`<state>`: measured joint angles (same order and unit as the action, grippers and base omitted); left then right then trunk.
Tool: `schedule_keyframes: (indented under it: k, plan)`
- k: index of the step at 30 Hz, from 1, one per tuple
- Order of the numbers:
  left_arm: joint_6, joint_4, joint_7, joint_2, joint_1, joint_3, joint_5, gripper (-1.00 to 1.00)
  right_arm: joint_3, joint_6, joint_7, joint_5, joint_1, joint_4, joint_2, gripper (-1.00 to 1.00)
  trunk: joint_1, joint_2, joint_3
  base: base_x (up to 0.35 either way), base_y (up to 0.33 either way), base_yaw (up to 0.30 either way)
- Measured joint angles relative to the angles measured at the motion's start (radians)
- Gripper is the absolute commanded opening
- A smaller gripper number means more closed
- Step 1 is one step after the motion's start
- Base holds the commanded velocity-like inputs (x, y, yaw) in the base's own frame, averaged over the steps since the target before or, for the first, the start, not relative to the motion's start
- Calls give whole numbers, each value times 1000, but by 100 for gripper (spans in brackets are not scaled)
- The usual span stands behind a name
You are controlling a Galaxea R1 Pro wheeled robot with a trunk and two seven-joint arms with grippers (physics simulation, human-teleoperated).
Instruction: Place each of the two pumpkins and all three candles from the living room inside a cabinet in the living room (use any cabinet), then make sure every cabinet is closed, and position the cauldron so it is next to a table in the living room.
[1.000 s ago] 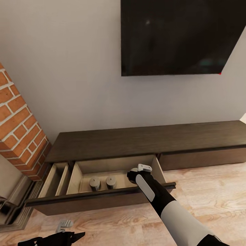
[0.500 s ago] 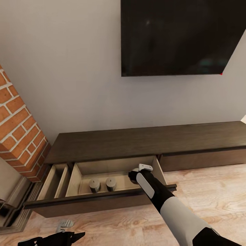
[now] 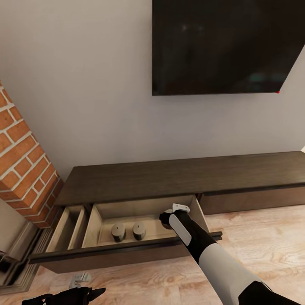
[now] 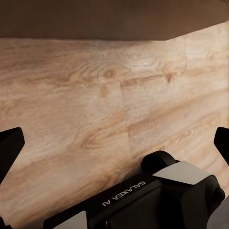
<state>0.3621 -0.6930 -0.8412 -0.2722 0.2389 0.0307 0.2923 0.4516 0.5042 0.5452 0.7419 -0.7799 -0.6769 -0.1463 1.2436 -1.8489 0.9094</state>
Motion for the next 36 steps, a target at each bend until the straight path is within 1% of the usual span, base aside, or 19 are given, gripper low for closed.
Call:
schedule_keyframes:
  k: [11, 13, 15, 18, 36]
  plan:
    - [0, 0, 0, 0, 0, 0, 1, 100, 0, 19, 4, 0, -5, 4, -1, -100, 0, 0, 0, 39, 30, 0]
    - [0, 0, 0, 0, 0, 0, 1, 100, -1, 21, 6, -2, -23, 35, -1, -100, 0, 0, 0, 1, 0, 0]
    - [0, 0, 0, 0, 0, 0, 1, 100, -1, 19, 4, -3, -49, 94, -2, -100, 0, 0, 0, 0, 0, 0]
    - [0, 0, 0, 0, 0, 0, 1, 100, -2, 16, 2, -2, -63, 123, -3, -100, 0, 0, 0, 0, 0, 0]
    - [0, 0, 0, 0, 0, 0, 0, 100, -2, 16, 1, -3, -67, 141, -3, -100, 0, 0, 0, 52, 40, 0]
